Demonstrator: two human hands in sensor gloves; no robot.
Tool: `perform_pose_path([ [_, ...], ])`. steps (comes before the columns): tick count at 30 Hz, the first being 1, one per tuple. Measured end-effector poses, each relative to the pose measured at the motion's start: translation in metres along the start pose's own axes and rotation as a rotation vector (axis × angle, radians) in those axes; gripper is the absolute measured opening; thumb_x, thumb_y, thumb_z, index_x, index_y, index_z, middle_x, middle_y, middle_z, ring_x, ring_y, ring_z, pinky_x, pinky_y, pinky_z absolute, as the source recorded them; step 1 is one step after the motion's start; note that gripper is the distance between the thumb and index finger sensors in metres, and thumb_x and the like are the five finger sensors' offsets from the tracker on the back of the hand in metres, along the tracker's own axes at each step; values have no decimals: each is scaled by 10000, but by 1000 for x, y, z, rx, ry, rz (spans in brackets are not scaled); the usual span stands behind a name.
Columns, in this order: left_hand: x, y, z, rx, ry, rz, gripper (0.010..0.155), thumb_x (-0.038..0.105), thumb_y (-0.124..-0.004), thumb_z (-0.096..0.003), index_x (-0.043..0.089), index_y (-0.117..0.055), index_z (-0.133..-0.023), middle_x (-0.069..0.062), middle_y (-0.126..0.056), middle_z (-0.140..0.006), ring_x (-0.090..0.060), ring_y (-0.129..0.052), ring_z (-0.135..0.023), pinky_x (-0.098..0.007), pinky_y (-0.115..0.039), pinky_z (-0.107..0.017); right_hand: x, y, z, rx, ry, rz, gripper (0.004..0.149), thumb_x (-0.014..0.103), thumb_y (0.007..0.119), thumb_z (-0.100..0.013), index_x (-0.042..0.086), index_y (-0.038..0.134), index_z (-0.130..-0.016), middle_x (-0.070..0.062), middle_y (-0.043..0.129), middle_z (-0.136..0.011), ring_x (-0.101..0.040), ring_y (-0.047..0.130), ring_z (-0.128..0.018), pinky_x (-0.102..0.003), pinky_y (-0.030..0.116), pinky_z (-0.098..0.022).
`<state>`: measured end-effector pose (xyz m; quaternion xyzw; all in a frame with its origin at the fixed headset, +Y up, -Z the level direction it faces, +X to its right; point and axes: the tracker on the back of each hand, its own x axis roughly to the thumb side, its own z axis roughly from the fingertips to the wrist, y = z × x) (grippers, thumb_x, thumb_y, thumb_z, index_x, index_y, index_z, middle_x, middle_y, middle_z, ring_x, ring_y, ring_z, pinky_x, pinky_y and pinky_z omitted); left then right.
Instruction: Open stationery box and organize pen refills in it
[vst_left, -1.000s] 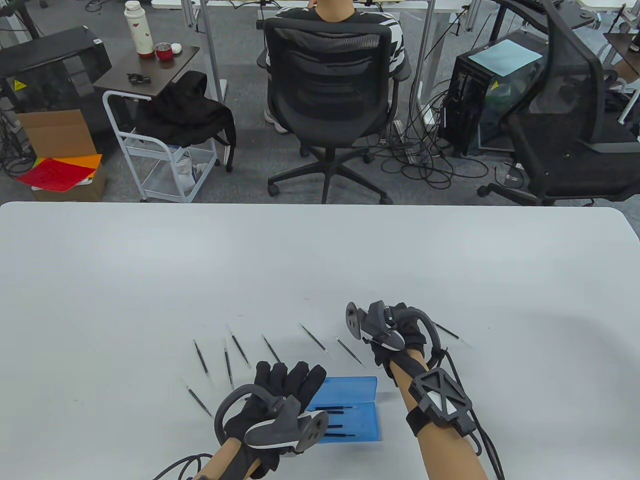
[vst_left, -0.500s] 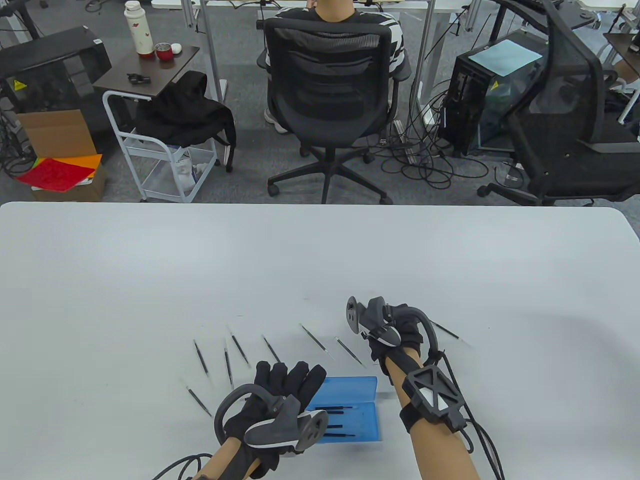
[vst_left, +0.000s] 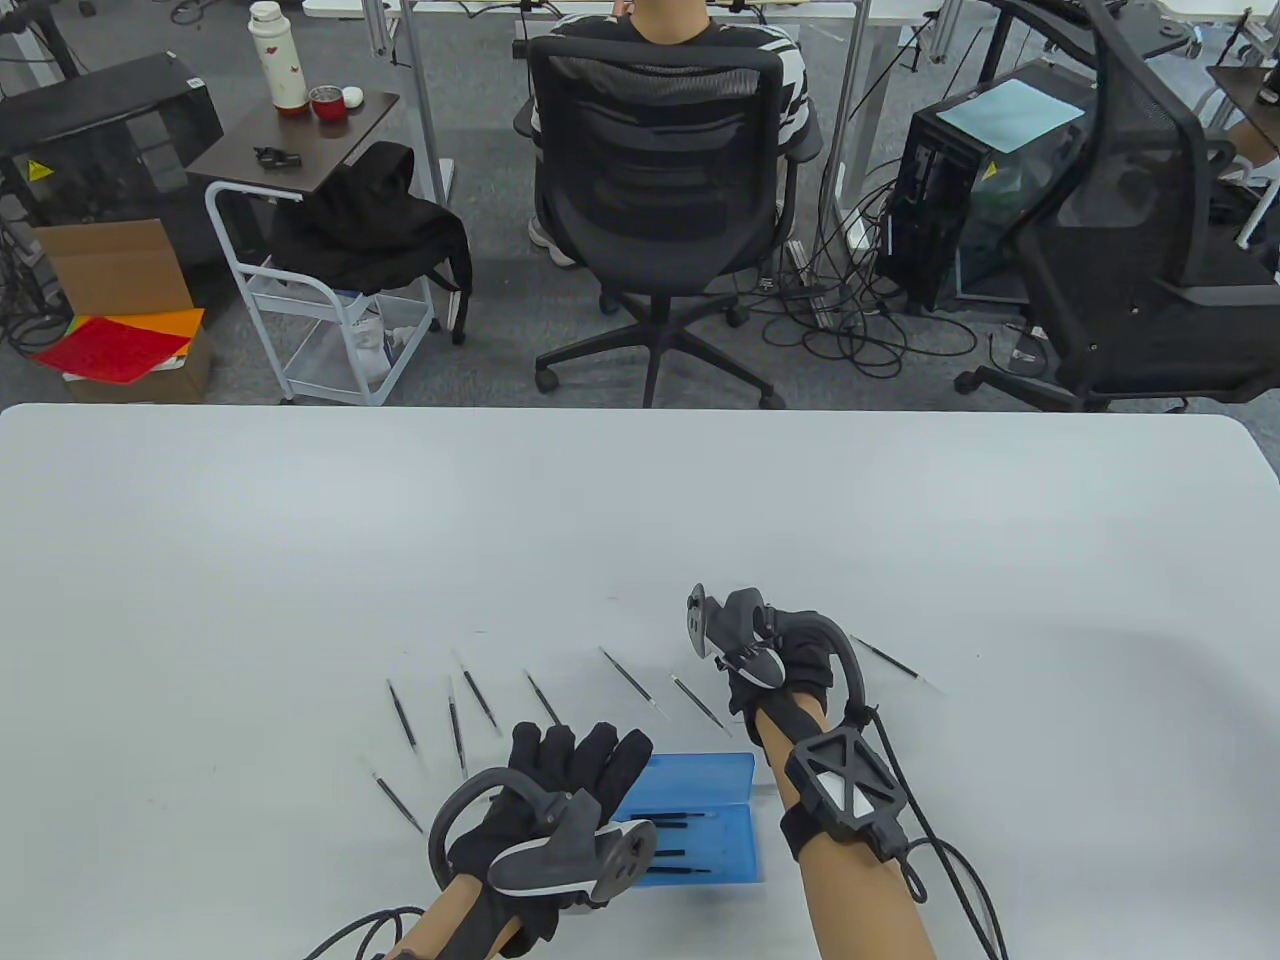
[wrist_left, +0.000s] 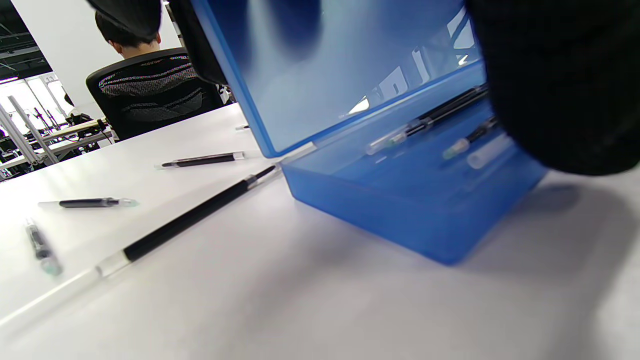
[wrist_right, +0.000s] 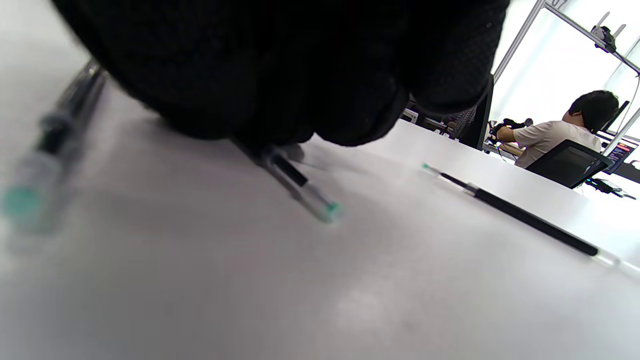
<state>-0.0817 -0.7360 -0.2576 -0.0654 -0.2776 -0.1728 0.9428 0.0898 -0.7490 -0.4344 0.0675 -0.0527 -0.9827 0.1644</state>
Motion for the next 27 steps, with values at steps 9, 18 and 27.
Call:
perform_pose_path([
  [9,0,0,0,-1,-1,2,1327,699,-847,-285,142,-5,-1146,-170,-268,-1252,-513,-566,-1090,-736,-458,-755,-2,1,-2,-19,-19,-9,582,339,962,-361,134,827,-889,-23,1064,-661,-315,1038,-589,-586,830,-591],
  [18,0,0,0,-2,-2,5,1326,700,-846,-286,143,-3,-1146,-170,-267,-1252,-512,-564,-1091,-736,-456,-756,-13,-10,6,-94,-70,-22,580,342,953,-373,136,816,-897,-19,1056,-673,-309,1031,-605,-581,829,-597],
  [27,-1,0,-1,-4,-3,7,1328,701,-846,-284,143,-3,-1145,-168,-267,-1252,-511,-563,-1091,-736,-456,-756,-39,-59,73,-332,-321,-84,587,339,945,-382,141,798,-915,-20,1040,-693,-303,1021,-620,-579,823,-607],
])
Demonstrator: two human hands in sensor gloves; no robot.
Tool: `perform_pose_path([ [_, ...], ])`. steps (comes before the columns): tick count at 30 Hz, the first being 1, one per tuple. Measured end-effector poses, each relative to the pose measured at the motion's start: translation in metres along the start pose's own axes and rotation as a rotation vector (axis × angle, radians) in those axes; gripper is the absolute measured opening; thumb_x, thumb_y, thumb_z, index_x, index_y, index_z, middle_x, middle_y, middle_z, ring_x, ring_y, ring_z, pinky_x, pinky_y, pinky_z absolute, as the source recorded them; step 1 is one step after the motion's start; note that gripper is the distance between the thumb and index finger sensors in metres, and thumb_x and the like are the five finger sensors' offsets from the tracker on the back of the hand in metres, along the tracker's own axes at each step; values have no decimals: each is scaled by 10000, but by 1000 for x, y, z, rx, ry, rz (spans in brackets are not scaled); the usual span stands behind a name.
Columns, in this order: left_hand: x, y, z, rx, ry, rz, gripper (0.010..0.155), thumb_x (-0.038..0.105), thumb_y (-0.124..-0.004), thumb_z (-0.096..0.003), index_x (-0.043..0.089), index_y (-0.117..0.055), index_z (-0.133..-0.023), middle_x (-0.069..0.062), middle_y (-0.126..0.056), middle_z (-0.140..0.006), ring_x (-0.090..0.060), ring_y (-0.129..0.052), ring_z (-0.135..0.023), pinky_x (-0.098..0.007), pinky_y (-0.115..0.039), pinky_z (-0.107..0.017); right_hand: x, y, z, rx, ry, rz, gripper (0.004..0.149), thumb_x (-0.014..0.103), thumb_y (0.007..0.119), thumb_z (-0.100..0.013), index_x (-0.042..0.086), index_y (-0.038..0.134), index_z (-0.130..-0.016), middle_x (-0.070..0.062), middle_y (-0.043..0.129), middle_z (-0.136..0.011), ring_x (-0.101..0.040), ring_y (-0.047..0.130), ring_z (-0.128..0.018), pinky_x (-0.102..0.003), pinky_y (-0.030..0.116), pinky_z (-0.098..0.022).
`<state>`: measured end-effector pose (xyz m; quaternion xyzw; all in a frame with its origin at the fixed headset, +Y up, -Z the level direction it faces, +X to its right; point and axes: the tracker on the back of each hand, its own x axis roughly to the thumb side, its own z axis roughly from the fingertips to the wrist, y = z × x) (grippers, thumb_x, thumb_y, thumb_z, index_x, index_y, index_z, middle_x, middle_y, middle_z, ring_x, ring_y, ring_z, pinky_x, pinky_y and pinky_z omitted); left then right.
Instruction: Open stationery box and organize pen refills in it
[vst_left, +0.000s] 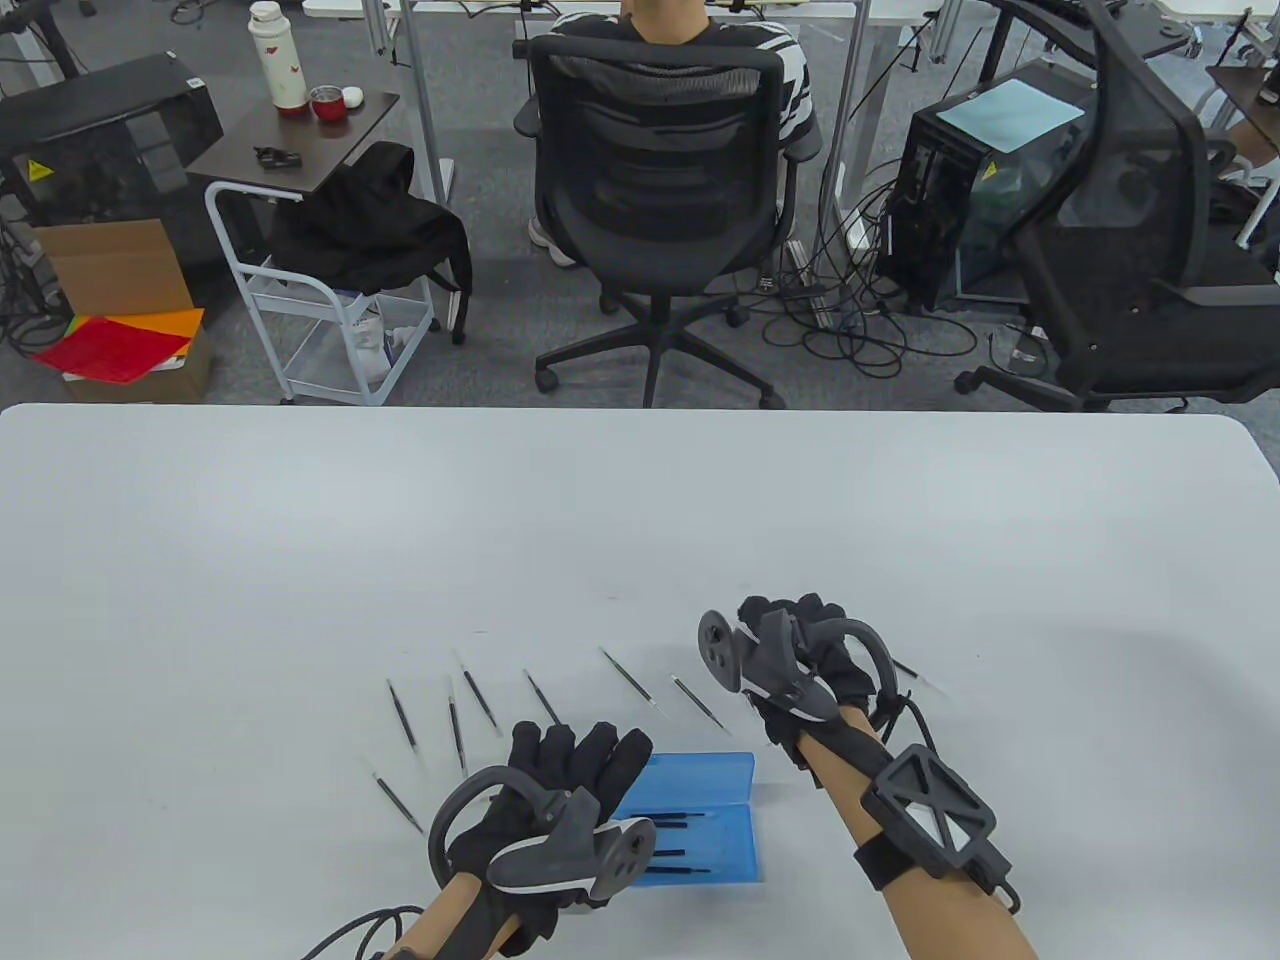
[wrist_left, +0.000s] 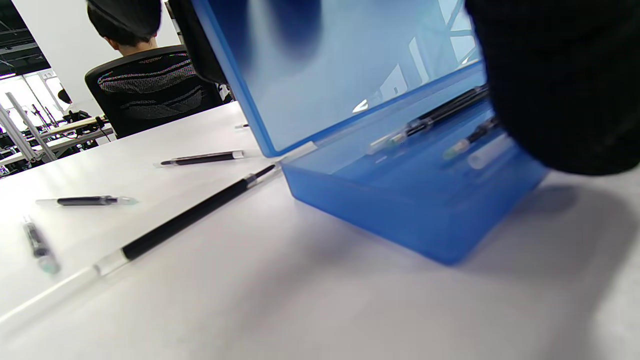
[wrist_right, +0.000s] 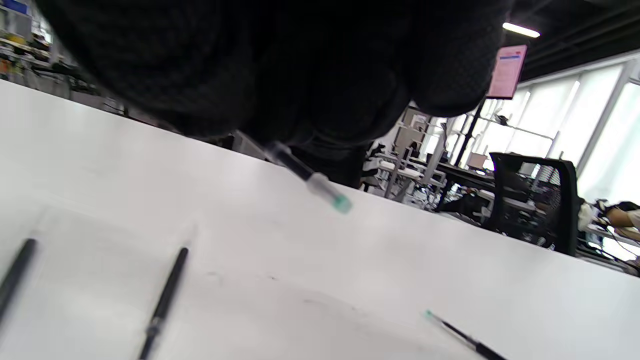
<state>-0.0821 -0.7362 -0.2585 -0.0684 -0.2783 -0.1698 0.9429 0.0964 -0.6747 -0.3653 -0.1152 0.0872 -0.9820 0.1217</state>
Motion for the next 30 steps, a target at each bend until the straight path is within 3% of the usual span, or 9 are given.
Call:
perform_pose_path([
  [7,0,0,0,-1,3,-2,1330,702,-846,-284,144,1,-1145,-168,-263,-1253,-514,-561,-1091,-737,-454,-757,26,-39,74,-148,-235,-8,587,339,947,-378,145,800,-912,-18,1040,-692,-301,1021,-621,-577,822,-611],
  [14,0,0,0,-2,5,-3,1334,703,-847,-281,143,3,-1144,-169,-259,-1253,-512,-559,-1092,-737,-455,-756,58,-31,126,-184,-403,22,586,343,949,-372,149,805,-907,-13,1043,-688,-295,1025,-616,-572,827,-608],
  [20,0,0,-1,-5,4,2,1334,704,-847,-280,147,4,-1143,-166,-256,-1253,-512,-556,-1094,-736,-454,-757,83,-6,140,-154,-495,72,587,345,946,-371,156,803,-908,-6,1041,-690,-290,1026,-614,-568,828,-610],
  [30,-1,0,-1,-2,3,2,1332,704,-846,-282,146,3,-1144,-167,-257,-1253,-511,-557,-1093,-737,-455,-756,114,21,136,-148,-593,162,578,346,935,-374,185,795,-911,8,1032,-705,-279,1014,-636,-556,818,-629],
])
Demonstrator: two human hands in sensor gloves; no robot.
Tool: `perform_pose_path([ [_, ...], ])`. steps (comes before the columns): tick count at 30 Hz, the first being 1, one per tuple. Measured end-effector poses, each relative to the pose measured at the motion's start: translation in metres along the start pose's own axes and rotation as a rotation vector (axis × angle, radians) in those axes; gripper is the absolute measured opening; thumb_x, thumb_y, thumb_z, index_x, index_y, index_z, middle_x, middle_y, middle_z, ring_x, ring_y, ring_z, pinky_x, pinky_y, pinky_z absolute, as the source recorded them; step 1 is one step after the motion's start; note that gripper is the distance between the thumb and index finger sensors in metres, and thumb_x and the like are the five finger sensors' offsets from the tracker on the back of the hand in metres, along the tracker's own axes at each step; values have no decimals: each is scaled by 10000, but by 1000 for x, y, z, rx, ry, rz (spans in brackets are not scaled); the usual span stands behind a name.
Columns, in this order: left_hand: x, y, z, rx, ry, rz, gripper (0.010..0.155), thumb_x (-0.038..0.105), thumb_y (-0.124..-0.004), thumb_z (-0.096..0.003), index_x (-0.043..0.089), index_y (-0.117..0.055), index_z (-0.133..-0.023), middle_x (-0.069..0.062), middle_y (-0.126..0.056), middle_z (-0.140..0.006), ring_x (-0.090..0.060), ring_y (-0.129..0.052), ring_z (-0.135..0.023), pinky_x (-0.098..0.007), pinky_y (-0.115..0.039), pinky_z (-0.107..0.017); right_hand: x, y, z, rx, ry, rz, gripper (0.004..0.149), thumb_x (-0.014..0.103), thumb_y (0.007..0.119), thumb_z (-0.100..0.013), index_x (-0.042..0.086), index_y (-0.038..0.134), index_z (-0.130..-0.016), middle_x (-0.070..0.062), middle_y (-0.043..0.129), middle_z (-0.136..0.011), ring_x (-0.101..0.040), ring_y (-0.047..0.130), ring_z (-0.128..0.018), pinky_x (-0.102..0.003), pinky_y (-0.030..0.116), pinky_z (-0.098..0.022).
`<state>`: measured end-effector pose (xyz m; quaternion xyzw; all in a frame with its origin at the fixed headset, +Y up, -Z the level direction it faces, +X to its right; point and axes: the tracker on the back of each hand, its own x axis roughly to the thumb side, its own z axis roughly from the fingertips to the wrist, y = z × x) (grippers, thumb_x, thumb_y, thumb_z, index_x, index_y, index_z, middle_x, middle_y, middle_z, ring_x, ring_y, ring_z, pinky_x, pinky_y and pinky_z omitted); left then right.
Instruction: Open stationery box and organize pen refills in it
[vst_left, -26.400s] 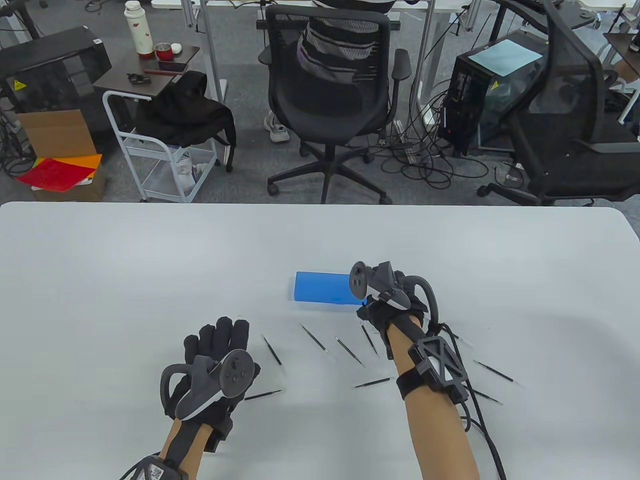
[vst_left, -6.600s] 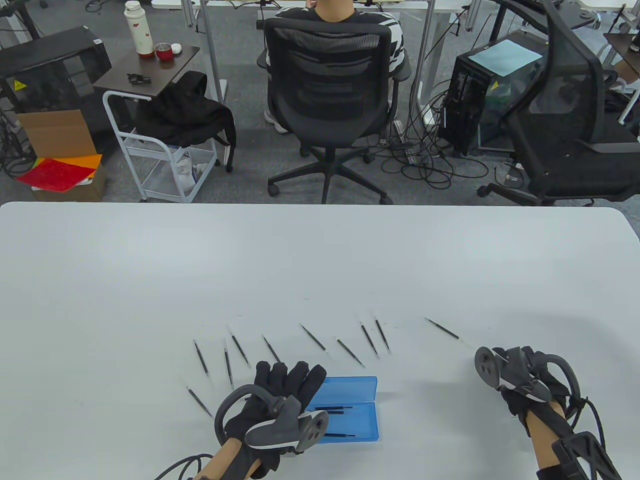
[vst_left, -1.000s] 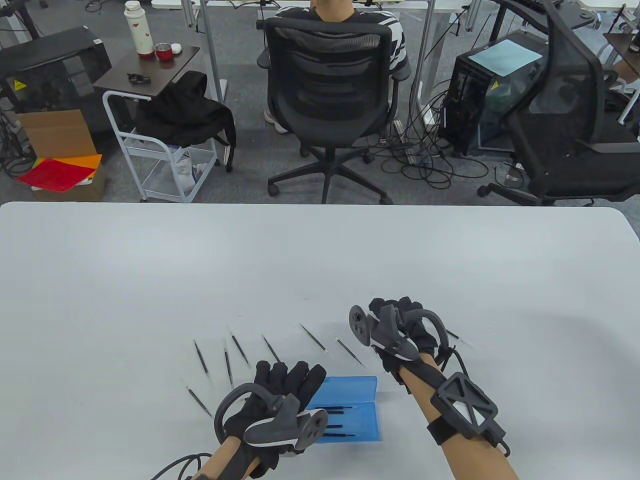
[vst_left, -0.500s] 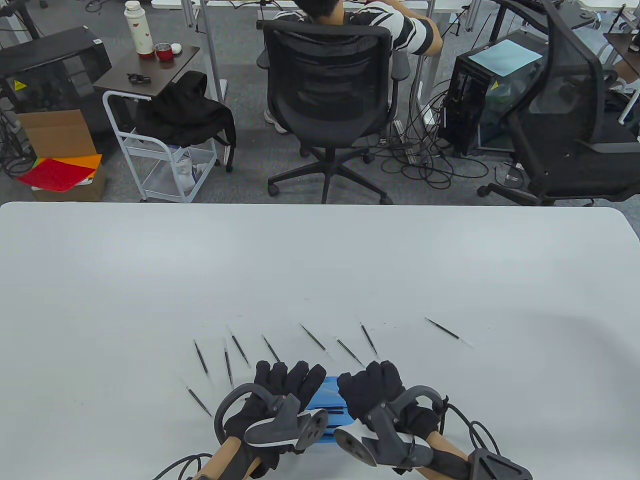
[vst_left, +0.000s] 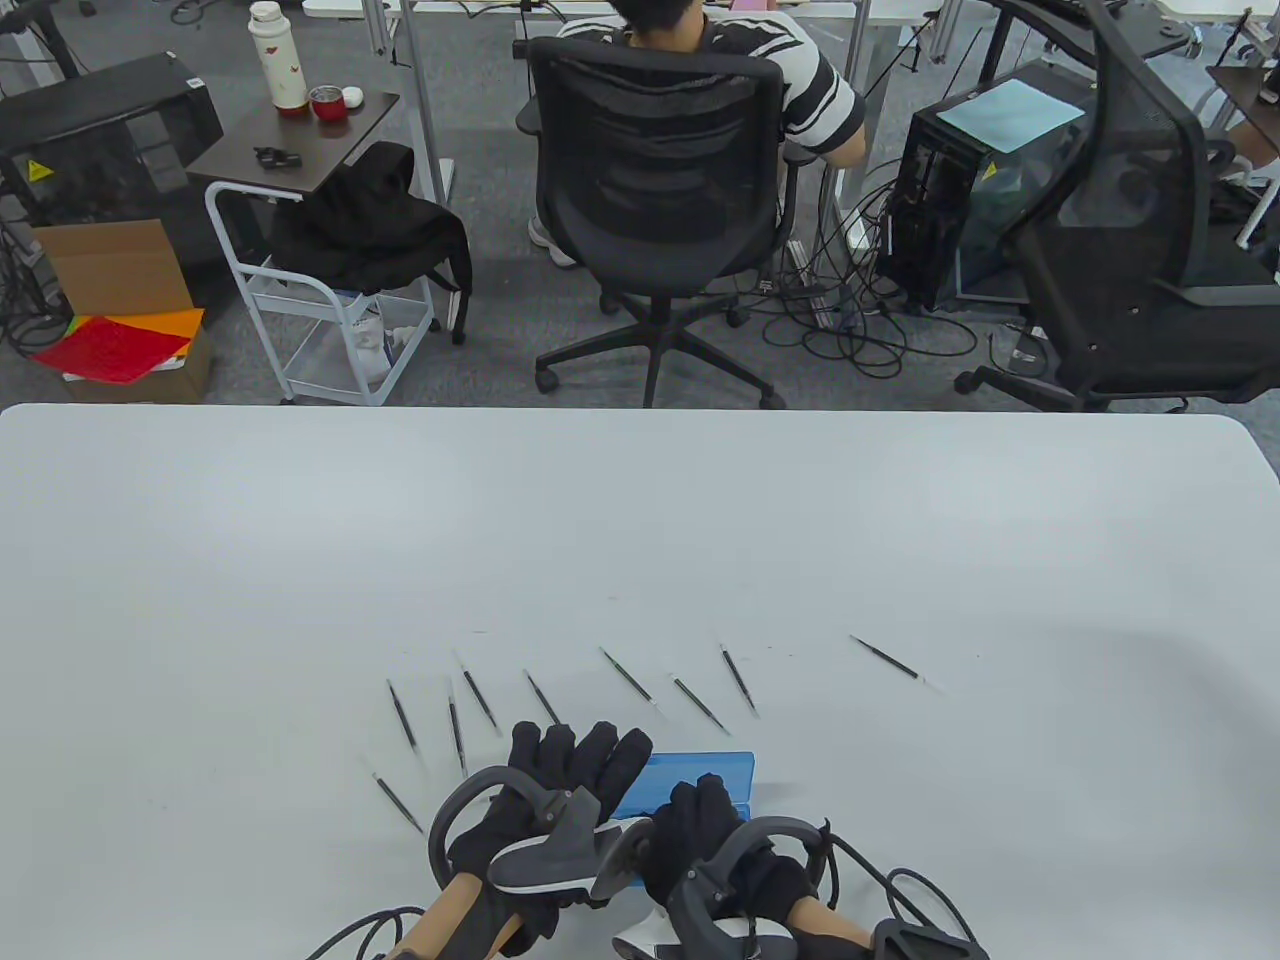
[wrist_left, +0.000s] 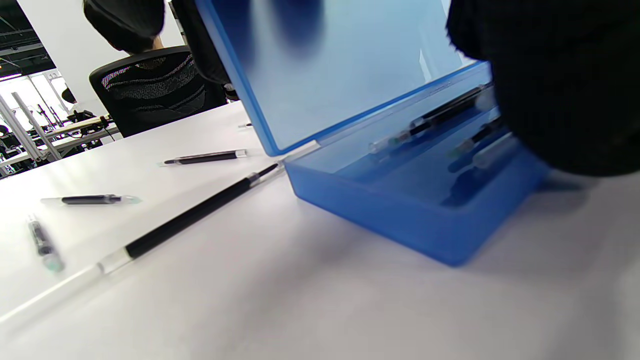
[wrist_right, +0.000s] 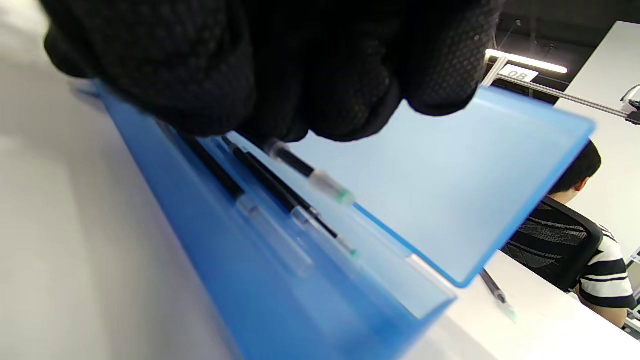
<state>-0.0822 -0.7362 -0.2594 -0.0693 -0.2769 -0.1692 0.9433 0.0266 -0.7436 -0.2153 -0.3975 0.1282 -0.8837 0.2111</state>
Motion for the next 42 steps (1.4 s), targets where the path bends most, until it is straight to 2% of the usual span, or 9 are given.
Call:
perform_pose_path([
  [13,0,0,0,1,-2,0,1330,701,-847,-283,144,-1,-1145,-169,-262,-1253,-512,-559,-1092,-737,-457,-755,-1,2,-4,-25,-2,-34,576,351,913,-388,214,772,-930,20,1018,-743,-268,995,-676,-543,800,-648],
  [21,0,0,0,1,0,-1,1333,702,-847,-281,142,0,-1145,-167,-261,-1253,-512,-560,-1092,-736,-457,-756,-11,-18,3,-65,18,-91,564,357,910,-389,219,785,-921,24,1026,-727,-262,1001,-665,-539,805,-643],
  [24,-2,0,1,12,-13,45,1321,679,-871,-289,145,-27,-1154,-173,-278,-1254,-527,-560,-1085,-746,-449,-749,-24,-28,5,-58,44,-101,558,355,909,-391,219,791,-918,24,1028,-723,-263,1003,-660,-539,806,-643],
  [29,0,0,0,1,-1,0,1332,700,-849,-281,142,-3,-1145,-169,-265,-1252,-515,-560,-1090,-738,-457,-754,-56,-39,6,-66,126,-149,550,349,912,-392,214,799,-913,20,1033,-714,-267,1006,-653,-541,808,-639],
  [35,0,0,0,1,-1,3,1330,699,-849,-282,143,-4,-1145,-169,-264,-1251,-514,-563,-1088,-738,-456,-754,-102,-45,-8,-60,266,-192,551,345,911,-397,214,795,-919,15,1033,-719,-271,1005,-655,-544,804,-642],
  [38,0,0,0,2,-1,3,1330,699,-849,-283,142,-3,-1145,-168,-264,-1252,-515,-560,-1089,-738,-456,-754,-126,-35,-26,-20,339,-213,549,347,909,-399,213,798,-919,13,1034,-719,-273,1004,-658,-544,805,-642],
  [42,0,0,0,3,-1,2,1330,699,-849,-283,142,-2,-1145,-169,-264,-1252,-514,-560,-1089,-738,-457,-753,-146,-7,-50,84,420,-247,551,347,908,-400,213,794,-923,11,1031,-725,-277,1001,-663,-546,799,-645],
])
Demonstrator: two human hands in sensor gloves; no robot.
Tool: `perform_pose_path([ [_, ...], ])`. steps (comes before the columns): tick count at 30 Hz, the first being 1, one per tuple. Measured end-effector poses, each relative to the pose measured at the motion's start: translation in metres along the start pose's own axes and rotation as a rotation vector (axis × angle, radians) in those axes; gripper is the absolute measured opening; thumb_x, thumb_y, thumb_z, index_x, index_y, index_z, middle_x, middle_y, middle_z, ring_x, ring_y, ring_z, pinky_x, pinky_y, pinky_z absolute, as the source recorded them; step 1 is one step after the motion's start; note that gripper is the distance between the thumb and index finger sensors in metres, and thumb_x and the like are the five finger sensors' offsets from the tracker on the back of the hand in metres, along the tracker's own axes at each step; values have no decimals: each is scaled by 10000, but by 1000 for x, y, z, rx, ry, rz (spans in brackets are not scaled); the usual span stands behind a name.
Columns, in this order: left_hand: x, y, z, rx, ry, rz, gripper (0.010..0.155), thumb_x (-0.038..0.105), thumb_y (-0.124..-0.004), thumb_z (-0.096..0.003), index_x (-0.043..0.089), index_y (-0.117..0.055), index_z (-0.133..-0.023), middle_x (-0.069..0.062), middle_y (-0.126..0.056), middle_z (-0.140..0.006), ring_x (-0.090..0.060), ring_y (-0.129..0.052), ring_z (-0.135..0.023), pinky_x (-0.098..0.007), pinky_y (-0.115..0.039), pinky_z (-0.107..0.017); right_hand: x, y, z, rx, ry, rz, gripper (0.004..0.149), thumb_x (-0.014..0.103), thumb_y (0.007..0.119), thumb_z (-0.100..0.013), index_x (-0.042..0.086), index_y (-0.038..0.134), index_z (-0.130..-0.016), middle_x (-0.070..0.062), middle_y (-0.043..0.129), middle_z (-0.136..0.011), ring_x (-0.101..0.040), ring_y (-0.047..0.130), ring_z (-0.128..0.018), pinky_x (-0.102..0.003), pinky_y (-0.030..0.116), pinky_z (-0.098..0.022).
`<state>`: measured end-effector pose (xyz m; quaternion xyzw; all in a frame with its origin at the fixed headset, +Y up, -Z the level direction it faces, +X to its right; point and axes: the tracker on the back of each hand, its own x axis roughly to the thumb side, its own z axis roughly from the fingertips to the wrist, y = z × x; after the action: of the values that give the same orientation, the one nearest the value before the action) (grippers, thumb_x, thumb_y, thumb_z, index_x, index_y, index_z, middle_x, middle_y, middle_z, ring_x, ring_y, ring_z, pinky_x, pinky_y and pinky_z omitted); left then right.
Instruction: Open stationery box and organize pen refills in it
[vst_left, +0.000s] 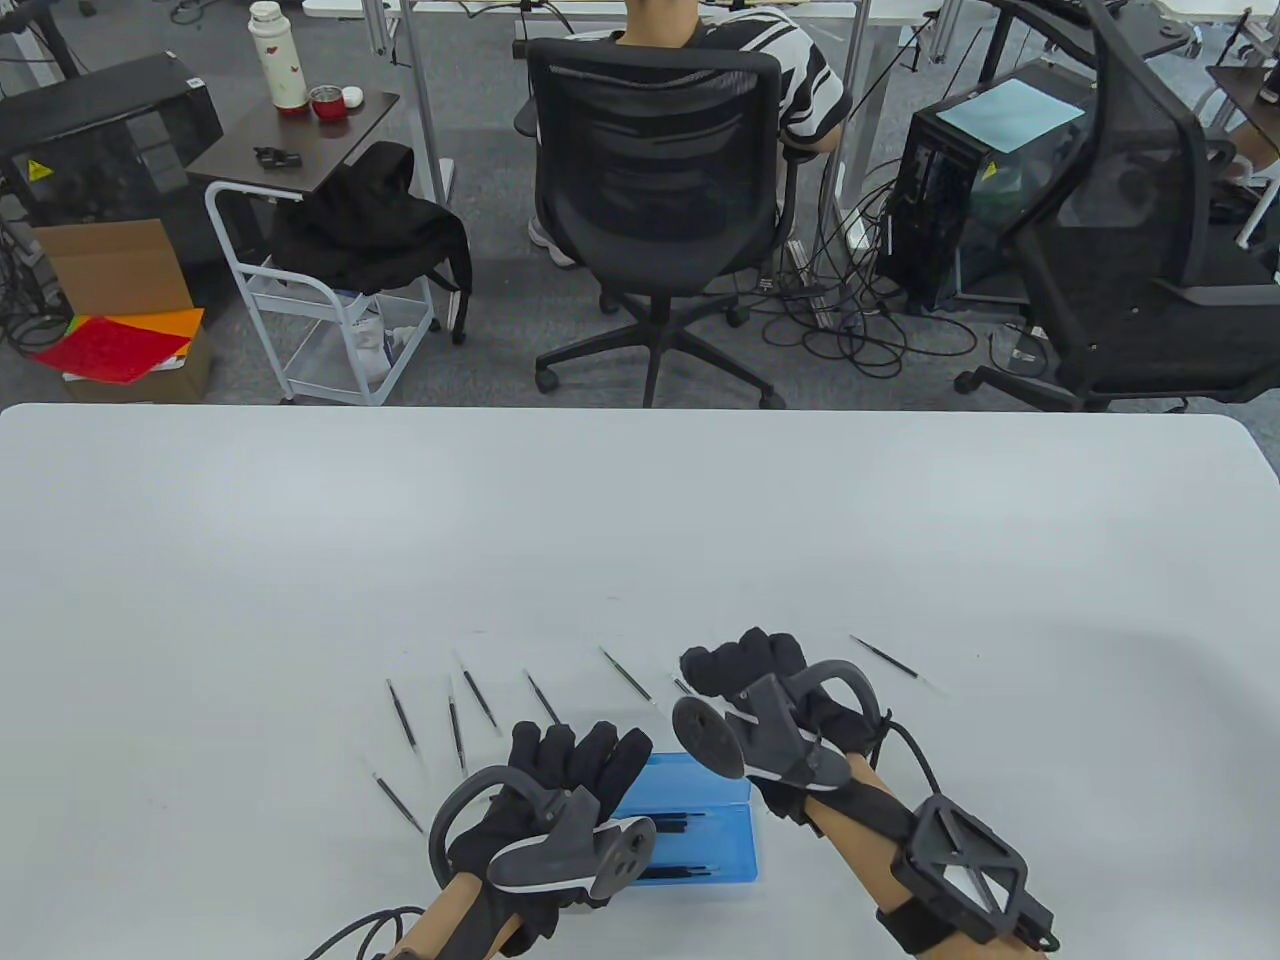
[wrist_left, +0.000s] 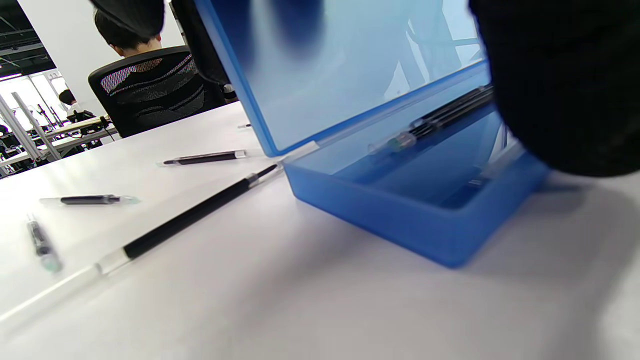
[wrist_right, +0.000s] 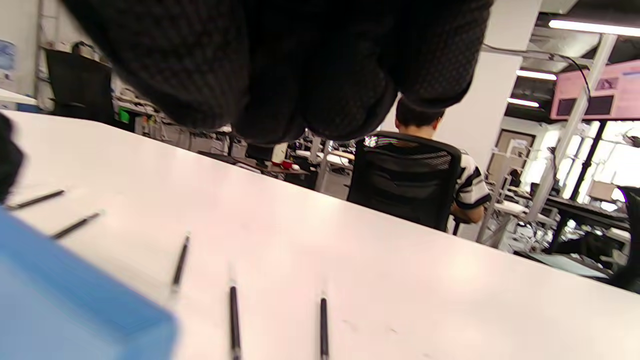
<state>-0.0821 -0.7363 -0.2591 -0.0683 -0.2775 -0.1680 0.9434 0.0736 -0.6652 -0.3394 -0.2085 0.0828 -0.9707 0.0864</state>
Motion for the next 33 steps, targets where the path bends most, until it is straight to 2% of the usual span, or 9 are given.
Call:
perform_pose_path([
  [7,0,0,0,1,-2,-1,1328,699,-848,-285,141,-4,-1145,-170,-266,-1251,-514,-561,-1089,-737,-457,-754,-20,57,-42,208,151,22,584,373,905,-395,216,775,-943,6,1021,-754,-284,989,-689,-552,783,-658],
  [13,0,0,0,2,-4,-1,1323,697,-847,-289,142,-7,-1146,-171,-267,-1251,-514,-564,-1088,-736,-458,-754,-28,87,-51,292,205,55,615,417,895,-390,217,761,-956,1,1017,-778,-292,982,-711,-557,772,-664],
  [21,0,0,0,2,-4,-1,1321,696,-847,-288,141,-10,-1146,-171,-271,-1251,-512,-565,-1088,-736,-459,-753,-23,96,-52,292,208,71,592,408,889,-399,218,771,-947,3,1032,-765,-290,997,-696,-555,784,-654],
  [33,0,0,0,1,-5,-1,1324,698,-846,-288,140,-6,-1145,-170,-268,-1251,-514,-565,-1087,-737,-458,-753,-17,100,-58,290,282,113,569,371,900,-385,205,805,-921,10,1047,-726,-289,1018,-656,-559,808,-628],
])
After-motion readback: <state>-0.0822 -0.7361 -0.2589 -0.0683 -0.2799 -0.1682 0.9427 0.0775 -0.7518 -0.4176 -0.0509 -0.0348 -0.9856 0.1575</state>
